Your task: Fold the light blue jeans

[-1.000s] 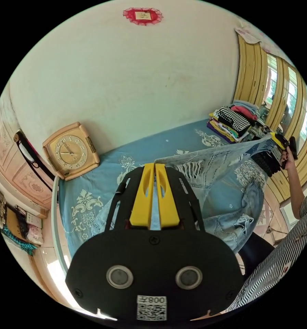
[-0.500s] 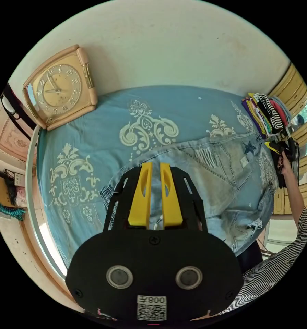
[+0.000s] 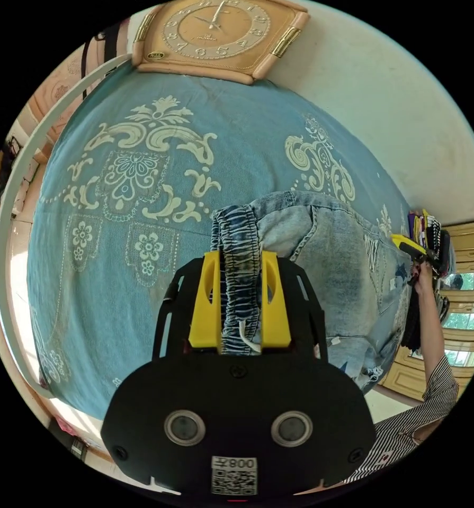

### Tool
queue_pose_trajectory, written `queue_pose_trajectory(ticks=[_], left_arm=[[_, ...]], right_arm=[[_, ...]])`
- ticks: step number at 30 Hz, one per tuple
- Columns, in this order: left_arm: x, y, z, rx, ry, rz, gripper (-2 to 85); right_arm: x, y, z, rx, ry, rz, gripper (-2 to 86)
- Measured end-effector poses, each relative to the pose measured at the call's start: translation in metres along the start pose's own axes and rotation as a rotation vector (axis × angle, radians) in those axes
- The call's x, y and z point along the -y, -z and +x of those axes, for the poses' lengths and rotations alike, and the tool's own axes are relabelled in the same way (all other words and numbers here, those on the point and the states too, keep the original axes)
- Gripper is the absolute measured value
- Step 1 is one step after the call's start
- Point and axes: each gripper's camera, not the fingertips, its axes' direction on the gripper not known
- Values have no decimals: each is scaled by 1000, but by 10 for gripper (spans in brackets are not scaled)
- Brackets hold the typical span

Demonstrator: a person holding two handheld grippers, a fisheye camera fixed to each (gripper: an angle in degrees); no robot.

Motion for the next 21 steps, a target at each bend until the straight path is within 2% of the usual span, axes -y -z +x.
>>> queue_pose_trajectory(ticks=[3,5,11,16,21], left_arm=[[-7,12,-2,61,-28,17,86],[-13,22,-4,74,-41,38,71],[-40,82,-19,32,-89,180,27],[-59,160,-47,33,-92,339,20],[-57,192,-82,92,-46,396,18]], right_arm=[[27,-25,-27,-51,94,-109,99],[34,-22,-47,-143,145,-107,78],[35,-6,-82,-223,228,-115,11],[38,50,-102,-206,212,57,4],[58,92,-128,-215,218,196,4]])
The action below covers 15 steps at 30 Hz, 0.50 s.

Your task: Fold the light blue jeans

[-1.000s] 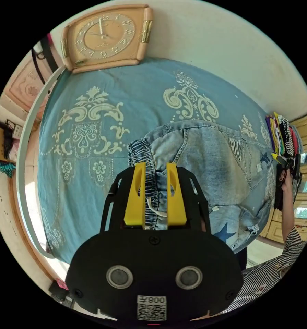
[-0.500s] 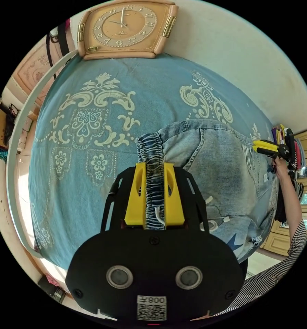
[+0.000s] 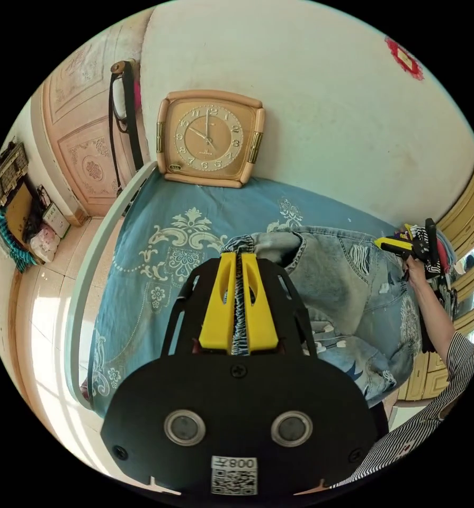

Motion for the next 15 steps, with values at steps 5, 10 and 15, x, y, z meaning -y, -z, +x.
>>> queue_pose_trajectory(ticks=[5,10,15], left_arm=[[-21,-48,-38,96,110,-198,13],[-70,-30,-49,-97,34,-125,13],[-113,-49,-40,-76,-91,-229,8]], right_arm=[[3,-57,-9,-112,-49,-214,4],[-69,-14,32,29,-255,-48,0],[-177,8,87,-82,-491,-111,1]])
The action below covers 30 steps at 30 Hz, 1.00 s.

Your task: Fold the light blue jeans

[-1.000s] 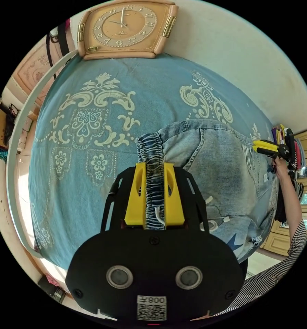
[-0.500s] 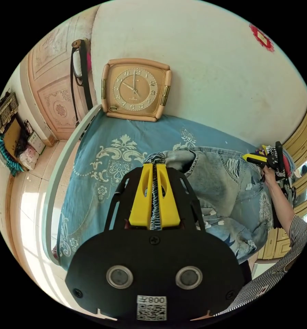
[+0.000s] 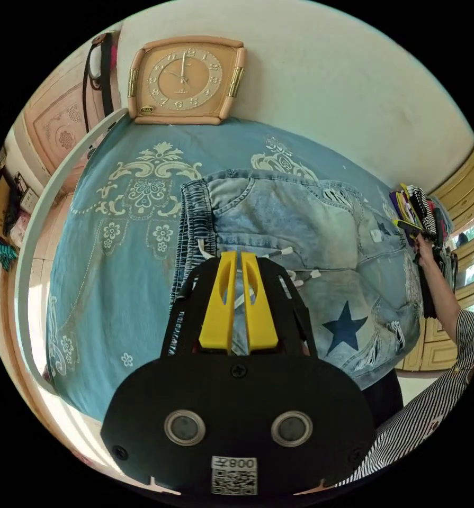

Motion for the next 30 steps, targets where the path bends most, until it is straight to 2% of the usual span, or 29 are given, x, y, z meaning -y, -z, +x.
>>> queue_pose_trajectory(ticks=[2,3,7,11,14,19,25,30], left_arm=[[-6,-25,-8,7,27,-126,6],[-9,-22,-14,10,27,-98,5],[-30,12,-36,-6,73,-66,5],[-79,47,-62,-6,103,-62,10],[-134,64,-98,-50,239,-89,21],[-224,66,-152,-239,493,-108,54],[-248,52,-191,-423,600,-31,79],[-240,34,-218,-412,655,-31,91]], right_arm=[[-23,-35,30,10,-71,-187,1],[-29,-29,34,36,-85,-105,1],[-35,-18,44,74,-183,-149,2],[-77,32,52,178,-215,2,2],[-129,66,64,236,-263,67,4],[-213,84,67,346,-337,36,12],[-243,69,25,477,-290,-61,32],[-220,64,-31,546,-161,-79,53]])
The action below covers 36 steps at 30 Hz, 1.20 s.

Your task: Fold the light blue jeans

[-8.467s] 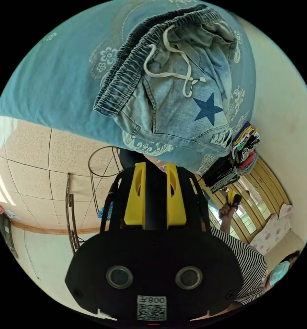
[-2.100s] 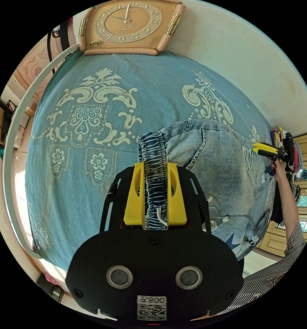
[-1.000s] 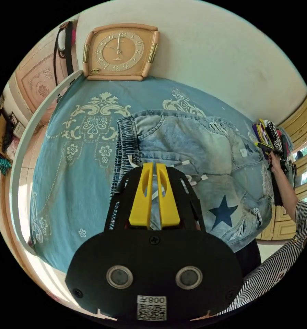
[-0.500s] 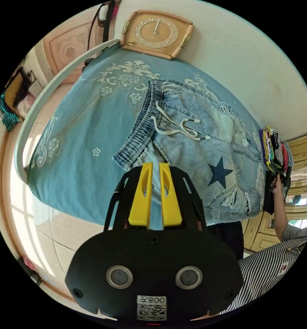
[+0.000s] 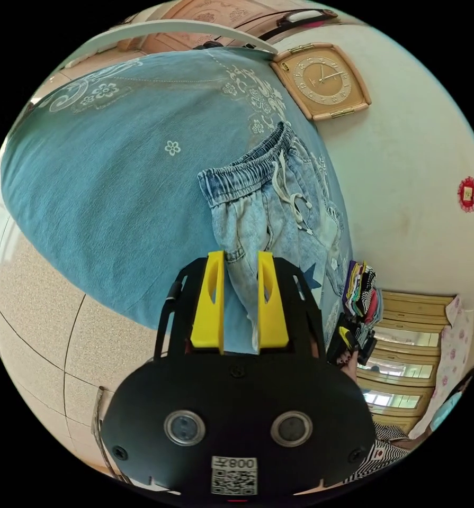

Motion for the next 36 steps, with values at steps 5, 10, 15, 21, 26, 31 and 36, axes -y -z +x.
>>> queue_pose_trajectory(ticks=[5,10,15,21,26,31,36], left_arm=[[6,-8,-17,29,-37,-8,92],[1,-13,-46,-55,-28,9,88],[-5,-23,-60,-49,-51,27,78],[-13,-40,-69,-5,-99,31,59],[-18,-55,-74,5,-125,29,34],[-49,-42,-66,-139,-190,224,23],[-77,-46,-43,19,-324,295,26]], right_arm=[[69,-49,-75,-76,271,-76,72],[166,-114,-139,-86,470,-105,82],[239,-205,-194,-116,600,-193,83],[268,-309,-221,-252,659,-284,83],[256,-326,-213,-240,669,-194,39],[244,-307,-204,-130,658,-91,10],[226,-294,-216,-111,729,6,5]])
